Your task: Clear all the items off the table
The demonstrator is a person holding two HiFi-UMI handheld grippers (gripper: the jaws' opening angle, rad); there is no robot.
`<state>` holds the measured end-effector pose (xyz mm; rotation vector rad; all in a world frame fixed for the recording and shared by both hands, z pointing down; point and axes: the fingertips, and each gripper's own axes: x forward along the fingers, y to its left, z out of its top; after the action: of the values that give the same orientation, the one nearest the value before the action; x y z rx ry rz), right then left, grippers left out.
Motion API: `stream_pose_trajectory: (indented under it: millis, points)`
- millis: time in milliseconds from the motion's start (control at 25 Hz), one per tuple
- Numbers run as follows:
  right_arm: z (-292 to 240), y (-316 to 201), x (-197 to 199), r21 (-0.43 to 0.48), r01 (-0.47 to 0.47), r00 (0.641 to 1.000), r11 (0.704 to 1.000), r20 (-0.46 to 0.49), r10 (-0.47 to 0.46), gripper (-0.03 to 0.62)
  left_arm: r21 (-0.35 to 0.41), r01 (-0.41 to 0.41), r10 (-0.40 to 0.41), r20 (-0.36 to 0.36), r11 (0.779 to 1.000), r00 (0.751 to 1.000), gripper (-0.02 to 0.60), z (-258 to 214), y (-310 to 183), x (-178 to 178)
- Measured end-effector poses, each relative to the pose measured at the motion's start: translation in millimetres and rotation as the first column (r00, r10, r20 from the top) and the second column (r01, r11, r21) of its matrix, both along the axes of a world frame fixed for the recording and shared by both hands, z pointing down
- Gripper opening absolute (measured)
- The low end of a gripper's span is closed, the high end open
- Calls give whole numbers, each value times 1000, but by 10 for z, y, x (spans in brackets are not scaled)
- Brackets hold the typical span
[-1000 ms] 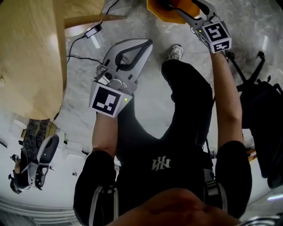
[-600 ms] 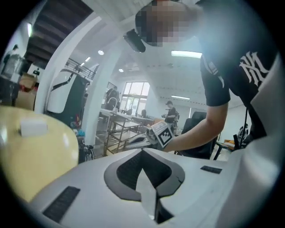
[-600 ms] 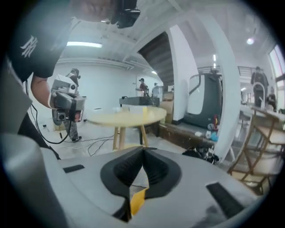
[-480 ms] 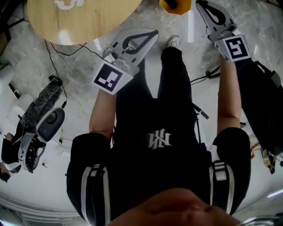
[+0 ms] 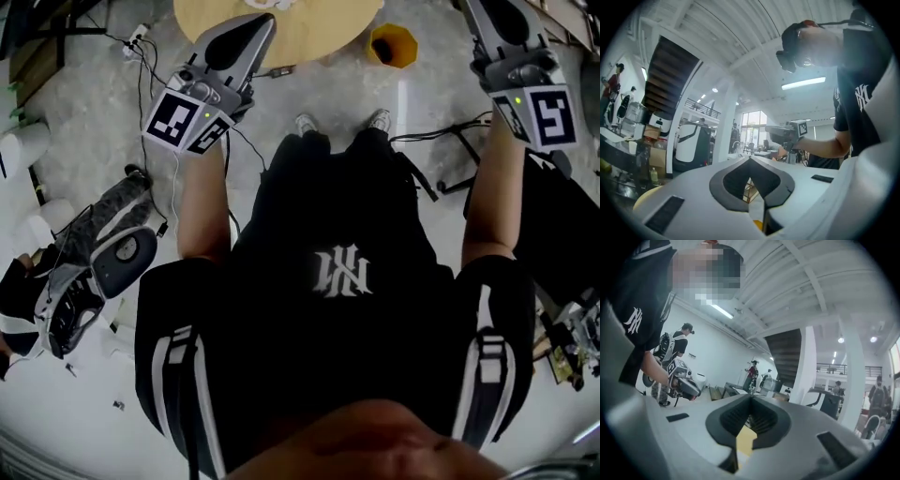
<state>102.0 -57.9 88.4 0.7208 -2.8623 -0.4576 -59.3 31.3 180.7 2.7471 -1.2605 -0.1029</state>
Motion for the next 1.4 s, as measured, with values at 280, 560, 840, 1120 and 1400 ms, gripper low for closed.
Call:
stream_pose_trajectory:
  millis: [280, 560, 840, 1120, 1400]
  points:
    - [-451, 391, -729, 4, 134, 986, 991, 95, -134, 3, 5, 132, -132, -27, 991, 991, 12, -87, 227, -693]
    - [-268, 380, -1048, -52, 255, 957, 966, 160, -244, 3, -17, 187, -188, -38, 982, 982, 12, -118, 249, -705]
    - [-1125, 357, -1177, 22, 434, 842, 901, 346, -414, 3, -16, 247, -246, 34, 969, 969, 12, -271, 77, -716]
    - [-1542, 106, -1565, 98, 468, 798, 878, 380, -467, 3, -17, 220, -219, 52, 975, 974, 12, -227, -153, -717]
    - [-1660, -1, -2085, 169, 457, 806, 873, 336, -487, 3, 10, 145, -145, -18, 989, 989, 12, -174, -576, -1035]
